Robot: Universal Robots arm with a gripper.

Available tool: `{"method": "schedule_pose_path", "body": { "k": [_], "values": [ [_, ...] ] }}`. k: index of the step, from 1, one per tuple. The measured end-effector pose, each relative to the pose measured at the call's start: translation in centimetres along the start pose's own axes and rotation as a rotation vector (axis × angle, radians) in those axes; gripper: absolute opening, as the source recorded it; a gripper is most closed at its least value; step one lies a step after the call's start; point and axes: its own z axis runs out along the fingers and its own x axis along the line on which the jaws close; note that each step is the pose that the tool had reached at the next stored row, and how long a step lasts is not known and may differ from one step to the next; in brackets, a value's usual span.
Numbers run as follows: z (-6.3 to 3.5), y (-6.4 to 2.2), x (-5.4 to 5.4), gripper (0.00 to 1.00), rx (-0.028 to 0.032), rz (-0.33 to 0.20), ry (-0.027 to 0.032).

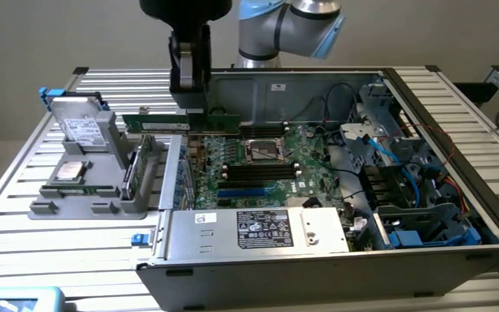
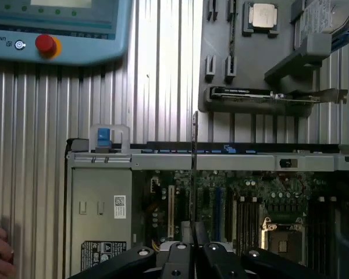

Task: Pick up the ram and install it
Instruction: 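Pick up the ram and move it above insertion slot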

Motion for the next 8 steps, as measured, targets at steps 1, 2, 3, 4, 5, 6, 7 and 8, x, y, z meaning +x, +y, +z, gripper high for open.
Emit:
{"method": "schedule_pose_path", "body": {
  "k": [1,2,3,4,5,6,7,8],
  "values": [
    [0.12,-0.47,0.0,0.13,0.0,0.0,0.0],
    [0.24,-0.91,0.0,0.13,0.0,0.0,0.0],
    [0.35,-1.37,0.0,0.13,0.0,0.0,-0.0001],
    [0.45,-1.85,0.0,0.13,0.0,0.0,-0.0001],
    [0.55,-2.3,0.0,0.13,0.0,0.0,0.0],
    [0.65,-2.75,-0.1,0.13,-0.0001,0.0,0.0],
    [0.76,-3.22,-0.1,0.13,-0.0001,0.0,0.0],
    [0.86,-3.67,-0.1,0.13,-0.0001,0.0,0.0]
  ]
}}
